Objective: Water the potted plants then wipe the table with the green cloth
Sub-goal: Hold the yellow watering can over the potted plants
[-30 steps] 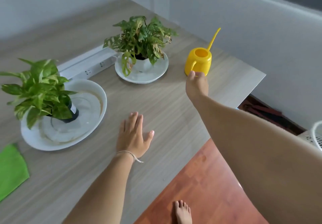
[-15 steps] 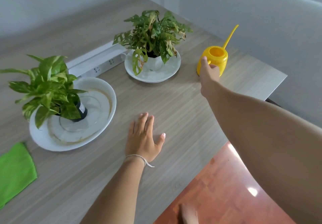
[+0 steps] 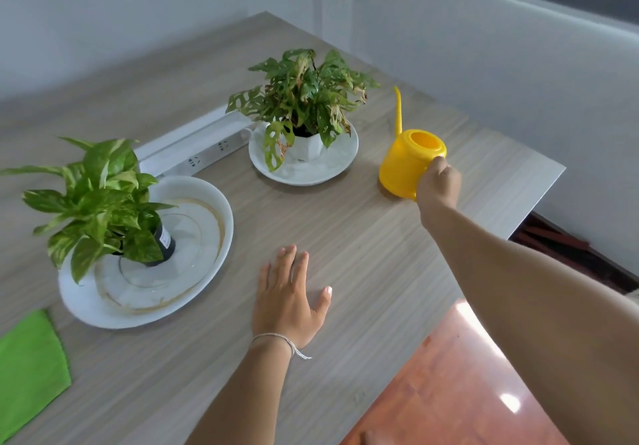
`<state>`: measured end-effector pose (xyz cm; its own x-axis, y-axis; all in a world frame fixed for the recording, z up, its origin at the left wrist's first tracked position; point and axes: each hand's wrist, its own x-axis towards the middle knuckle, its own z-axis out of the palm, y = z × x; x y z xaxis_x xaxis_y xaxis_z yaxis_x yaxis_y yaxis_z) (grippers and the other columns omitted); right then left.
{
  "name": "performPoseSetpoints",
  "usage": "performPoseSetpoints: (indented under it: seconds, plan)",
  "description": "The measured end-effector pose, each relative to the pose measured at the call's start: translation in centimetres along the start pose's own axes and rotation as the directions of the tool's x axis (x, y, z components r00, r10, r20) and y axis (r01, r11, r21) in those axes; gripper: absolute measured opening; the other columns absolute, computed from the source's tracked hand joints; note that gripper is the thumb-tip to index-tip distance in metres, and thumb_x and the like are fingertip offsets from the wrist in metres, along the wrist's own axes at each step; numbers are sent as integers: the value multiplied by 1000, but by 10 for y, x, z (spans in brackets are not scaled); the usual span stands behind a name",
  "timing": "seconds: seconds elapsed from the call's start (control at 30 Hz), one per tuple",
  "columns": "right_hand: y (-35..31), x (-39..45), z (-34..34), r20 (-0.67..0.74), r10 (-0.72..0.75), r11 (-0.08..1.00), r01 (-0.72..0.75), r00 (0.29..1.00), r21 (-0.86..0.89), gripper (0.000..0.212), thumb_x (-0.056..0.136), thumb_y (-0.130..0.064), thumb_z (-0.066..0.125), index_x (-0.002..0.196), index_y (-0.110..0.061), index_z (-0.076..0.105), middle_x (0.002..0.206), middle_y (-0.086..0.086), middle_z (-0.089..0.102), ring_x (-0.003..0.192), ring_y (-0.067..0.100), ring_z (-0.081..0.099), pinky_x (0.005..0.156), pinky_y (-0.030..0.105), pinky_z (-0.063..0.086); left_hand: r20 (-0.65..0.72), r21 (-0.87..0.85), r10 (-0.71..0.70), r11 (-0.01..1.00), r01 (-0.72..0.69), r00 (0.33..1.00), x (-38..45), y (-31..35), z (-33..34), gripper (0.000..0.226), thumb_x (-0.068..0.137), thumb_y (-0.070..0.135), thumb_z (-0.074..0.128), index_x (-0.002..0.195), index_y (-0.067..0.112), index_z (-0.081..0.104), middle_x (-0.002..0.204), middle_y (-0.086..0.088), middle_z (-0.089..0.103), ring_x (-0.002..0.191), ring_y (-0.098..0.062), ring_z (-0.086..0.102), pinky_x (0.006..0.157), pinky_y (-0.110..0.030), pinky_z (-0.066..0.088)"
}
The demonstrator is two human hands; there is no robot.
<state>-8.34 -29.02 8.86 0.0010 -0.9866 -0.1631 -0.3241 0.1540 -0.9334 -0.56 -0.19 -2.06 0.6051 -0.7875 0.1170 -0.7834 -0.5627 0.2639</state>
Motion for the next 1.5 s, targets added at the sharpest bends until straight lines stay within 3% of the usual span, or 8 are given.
performPoseSetpoints:
  seconds: [0.17, 0.47, 0.63, 0.73, 0.87, 1.0, 1.3, 1.5]
  plan:
    - [-8, -14, -11, 14, -59, 997, 59, 998, 45, 43, 103, -24, 34, 61, -16, 32, 63, 0, 32, 59, 15, 32, 64, 37, 29, 7, -7, 5, 1000, -5, 1000, -1, -2, 1, 77, 91, 65, 41, 149, 15, 44, 162, -9, 34, 153, -27, 25, 122, -51, 23]
    - [-59, -53, -42, -112, -189, 948, 211, 976, 238, 45, 96, -26, 43, 56, -21, 25, 48, -12, 23, 47, 7, 22, 57, 35, 19, -13, -25, 9, 1000, -10, 1000, 0, 0, 0, 75, 90, 63, 45, 147, 14, 47, 158, -9, 40, 151, -28, 30, 122, -48, 21]
    - [-82, -90, -55, -107, -252, 915, 273, 962, 297, 41, 90, -32, 44, 58, -17, 21, 60, 8, 25, 63, 26, 26, 52, 49, 29, -9, -23, 10, 1000, -10, 1000, -2, -2, -1, 75, 90, 64, 45, 147, 15, 47, 158, -9, 40, 151, -27, 31, 122, -49, 24]
    - [-87, -113, -59, -62, -293, 914, 298, 954, 276, 43, 90, -34, 44, 60, -10, 24, 61, 10, 26, 62, 26, 26, 50, 54, 33, -1, -25, 8, 1000, -8, 1000, -1, -1, -1, 75, 89, 64, 45, 147, 15, 47, 158, -9, 40, 151, -27, 31, 122, -47, 20]
    - [-94, -135, -59, 7, -392, 898, 380, 920, 221, 50, 99, -32, 45, 56, -18, 22, 47, -9, 23, 49, 13, 24, 50, 37, 19, -5, -29, 14, 999, -14, 1000, -1, -1, -1, 75, 89, 64, 46, 147, 15, 48, 158, -9, 40, 150, -28, 32, 122, -47, 18]
    - [-105, -151, -57, 58, -427, 892, 411, 902, 187, 56, 106, -28, 44, 56, -21, 20, 38, -11, 21, 43, 8, 20, 45, 26, 16, -7, -29, 15, 999, -15, 1000, 0, -2, 0, 75, 89, 63, 47, 146, 14, 49, 158, -10, 41, 149, -29, 33, 122, -50, 22]
    - [-118, -155, -65, 76, -436, 900, 436, 897, 8, 54, 105, -39, 44, 59, -16, 26, 44, -9, 17, 43, 11, 21, 45, 26, 19, -15, -28, 27, 999, -28, 1000, 0, -1, -1, 74, 89, 62, 49, 144, 13, 51, 155, -11, 44, 147, -32, 36, 120, -52, 26]
    - [-122, -158, -63, 100, -385, 923, 384, 918, 28, 58, 104, -42, 47, 56, -20, 23, 39, -9, 19, 42, 11, 21, 52, 30, 21, -10, -27, 21, 999, -21, 1000, 0, -3, 3, 75, 90, 63, 47, 146, 13, 49, 158, -11, 41, 150, -31, 32, 121, -51, 23]
